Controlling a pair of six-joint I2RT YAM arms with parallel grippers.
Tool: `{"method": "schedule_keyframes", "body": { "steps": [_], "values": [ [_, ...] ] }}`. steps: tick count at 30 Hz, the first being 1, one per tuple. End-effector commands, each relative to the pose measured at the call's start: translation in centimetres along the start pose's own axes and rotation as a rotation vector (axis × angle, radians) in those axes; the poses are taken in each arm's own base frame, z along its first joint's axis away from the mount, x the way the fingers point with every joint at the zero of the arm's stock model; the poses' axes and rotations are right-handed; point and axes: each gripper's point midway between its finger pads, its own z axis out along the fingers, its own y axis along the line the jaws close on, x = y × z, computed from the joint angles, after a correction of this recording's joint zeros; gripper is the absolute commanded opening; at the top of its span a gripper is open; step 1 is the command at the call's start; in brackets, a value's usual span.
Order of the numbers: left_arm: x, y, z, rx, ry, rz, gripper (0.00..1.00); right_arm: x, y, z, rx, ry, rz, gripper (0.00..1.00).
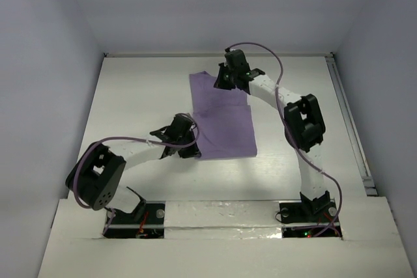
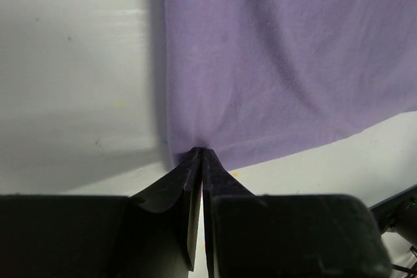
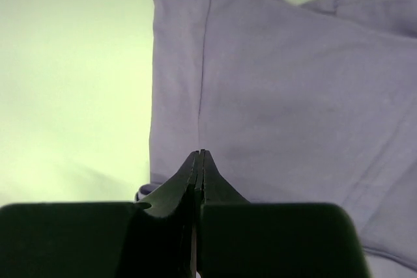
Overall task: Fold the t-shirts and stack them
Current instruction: Fold the tshirt
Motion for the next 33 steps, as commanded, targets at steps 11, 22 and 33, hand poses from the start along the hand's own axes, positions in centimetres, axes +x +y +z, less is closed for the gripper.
{"method": "schedule_keyframes", "body": {
  "steps": [11, 22, 33],
  "values": [
    [-2.4, -1.4, -4.0, -0.003, -0.087, 0.003, 0.05, 11.2, 5.4, -9.9, -0.353, 0.274, -0.030, 0.00],
    [0.4, 0.3, -4.7, 0.023, -0.057, -0.042, 0.15, 12.0, 6.8, -0.2, -0.342, 0.359, -0.019, 0.00],
    [1.7, 0.3, -4.7, 0.064, -0.027, -0.079, 0.44, 4.8, 6.0, 1.3, -0.293, 0.219, 0.029, 0.00]
  ]
}}
